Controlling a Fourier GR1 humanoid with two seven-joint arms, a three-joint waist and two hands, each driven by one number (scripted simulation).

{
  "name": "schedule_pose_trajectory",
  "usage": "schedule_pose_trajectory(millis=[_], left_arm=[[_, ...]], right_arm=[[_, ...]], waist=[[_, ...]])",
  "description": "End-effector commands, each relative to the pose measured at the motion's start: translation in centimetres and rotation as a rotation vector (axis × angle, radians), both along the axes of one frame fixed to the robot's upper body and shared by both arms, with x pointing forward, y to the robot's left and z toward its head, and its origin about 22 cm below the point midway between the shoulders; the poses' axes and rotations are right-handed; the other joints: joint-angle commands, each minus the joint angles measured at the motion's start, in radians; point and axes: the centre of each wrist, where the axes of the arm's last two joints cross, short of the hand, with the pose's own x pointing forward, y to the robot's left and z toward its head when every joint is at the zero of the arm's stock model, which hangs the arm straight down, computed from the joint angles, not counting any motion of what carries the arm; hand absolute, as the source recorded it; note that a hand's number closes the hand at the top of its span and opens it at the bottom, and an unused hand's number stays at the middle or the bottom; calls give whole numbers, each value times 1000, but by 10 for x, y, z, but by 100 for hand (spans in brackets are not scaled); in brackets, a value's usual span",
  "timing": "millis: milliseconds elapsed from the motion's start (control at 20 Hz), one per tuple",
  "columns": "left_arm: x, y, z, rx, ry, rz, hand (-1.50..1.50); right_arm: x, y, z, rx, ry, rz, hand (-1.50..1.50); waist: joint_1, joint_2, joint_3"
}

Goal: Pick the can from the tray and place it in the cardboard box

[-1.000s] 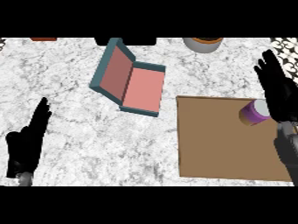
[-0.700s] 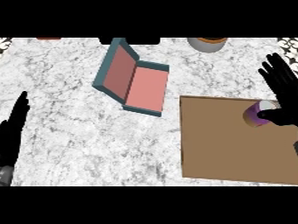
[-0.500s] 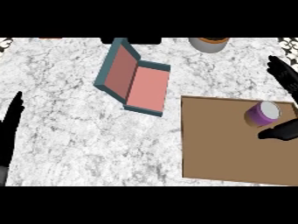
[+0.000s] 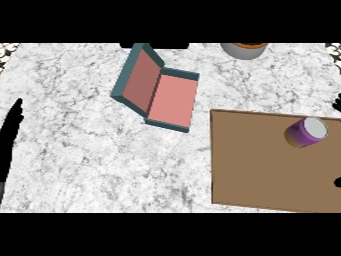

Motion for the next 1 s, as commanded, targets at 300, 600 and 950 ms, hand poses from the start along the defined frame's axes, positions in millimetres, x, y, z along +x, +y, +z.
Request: schedule_pose_trajectory(millis=[300,600,950], left_arm=[[10,-12,-9,21,8,-40,0],[19,8,-7,18,15,-36,0],[19,-4,-17,14,13,-14,0]], right_arm=[[22,-36,42,-507,-31,181,-150],[53,-22,67,-746,49,292,-150],[88,14,40,-845,148,369,-150]], waist=[[37,1,-3],[24,-4,-6],[13,-8,-6]])
